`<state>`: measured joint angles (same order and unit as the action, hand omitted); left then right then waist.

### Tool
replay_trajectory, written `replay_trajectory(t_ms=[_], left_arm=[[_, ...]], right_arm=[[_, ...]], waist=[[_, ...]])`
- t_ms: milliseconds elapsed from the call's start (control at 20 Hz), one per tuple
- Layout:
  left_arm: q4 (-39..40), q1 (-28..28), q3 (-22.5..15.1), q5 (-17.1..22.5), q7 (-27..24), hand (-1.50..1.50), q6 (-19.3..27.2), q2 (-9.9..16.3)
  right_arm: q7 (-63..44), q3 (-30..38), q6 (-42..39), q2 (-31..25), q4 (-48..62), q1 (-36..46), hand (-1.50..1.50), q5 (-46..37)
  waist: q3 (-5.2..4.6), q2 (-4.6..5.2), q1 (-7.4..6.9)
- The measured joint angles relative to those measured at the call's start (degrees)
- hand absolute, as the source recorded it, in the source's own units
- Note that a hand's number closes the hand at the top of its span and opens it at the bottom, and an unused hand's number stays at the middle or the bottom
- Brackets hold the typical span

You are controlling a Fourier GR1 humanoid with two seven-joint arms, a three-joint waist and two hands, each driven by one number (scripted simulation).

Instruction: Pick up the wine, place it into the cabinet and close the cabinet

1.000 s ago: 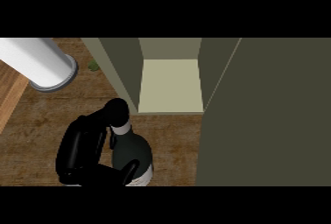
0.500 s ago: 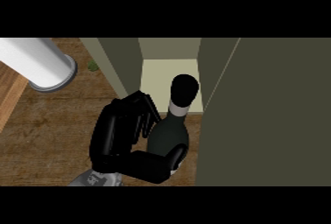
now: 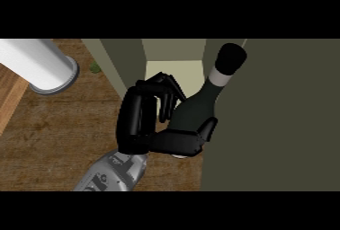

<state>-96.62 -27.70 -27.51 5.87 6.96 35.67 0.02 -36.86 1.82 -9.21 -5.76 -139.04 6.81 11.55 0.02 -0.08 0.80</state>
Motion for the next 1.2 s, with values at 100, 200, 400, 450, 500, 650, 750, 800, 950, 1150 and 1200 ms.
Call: replay_trajectory(t_ms=[100,200,400,450,500,650,750,800,950,1150,1200], left_arm=[[1.62,-0.75,0.69,-0.3,-0.69,1.5,-0.03,0.0],[3.8,-2.82,-0.45,-0.41,-0.81,1.5,2.12,0.0],[7.0,-4.39,-0.12,1.04,-3.16,1.5,3.14,-0.01],[7.92,-4.34,0.18,1.92,-4.33,1.5,3.1,0.0],[8.15,-3.99,0.04,2.52,-5.09,1.5,3.37,0.0],[10.42,-3.55,-2.09,5.76,-8.89,1.5,5.88,-0.01],[11.27,-2.67,-1.65,7.53,-11.05,1.5,5.48,-0.01],[11.98,-2.1,-1.65,8.86,-12.79,1.5,5.36,-0.01],[13.65,-1.78,-3.03,11.31,-15.82,1.5,6.83,-0.01],[18.31,-3.75,-3.08,12.47,-18.48,1.5,7.22,-0.01],[19.32,-3.35,-3.29,12.11,-19.31,1.5,7.27,-0.01]], right_arm=[[0.16,0.45,-0.67,-0.3,-0.01,-0.51,-1.5,0.21],[0.23,0.61,-0.93,-0.35,0.09,-0.32,-1.5,0.37],[0.91,0.36,-1.14,0.14,0.1,-1.22,-1.5,0.52],[0.43,0.4,-0.83,0.04,0.05,-0.76,-1.5,0.56],[0.4,0.83,-0.97,-0.15,0.01,-0.81,-1.5,0.66],[-0.17,1.1,-0.69,-0.41,0.03,0.09,-1.5,0.81],[-0.24,1.46,-1.03,-0.68,0.08,-0.07,-1.5,0.96],[-0.46,1.4,-0.64,-0.54,0.15,0.41,-1.5,0.97],[-0.25,0.88,-0.46,-0.15,0.13,0.22,-1.5,1.02],[0.03,-0.4,-0.3,0.35,0.22,-0.16,-1.5,0.88],[0.05,0.11,-0.35,0.09,0.26,-0.03,-1.5,0.91]], waist=[[0.0,0.0,-0.02],[0.0,0.0,0.08],[0.0,0.02,0.08],[-0.01,0.03,0.1],[-0.02,0.02,0.1],[-0.02,0.05,0.27],[-0.03,0.05,0.21],[-0.03,0.07,0.21],[-0.03,0.05,0.22],[-0.03,0.06,0.17],[-0.03,0.06,0.13]])
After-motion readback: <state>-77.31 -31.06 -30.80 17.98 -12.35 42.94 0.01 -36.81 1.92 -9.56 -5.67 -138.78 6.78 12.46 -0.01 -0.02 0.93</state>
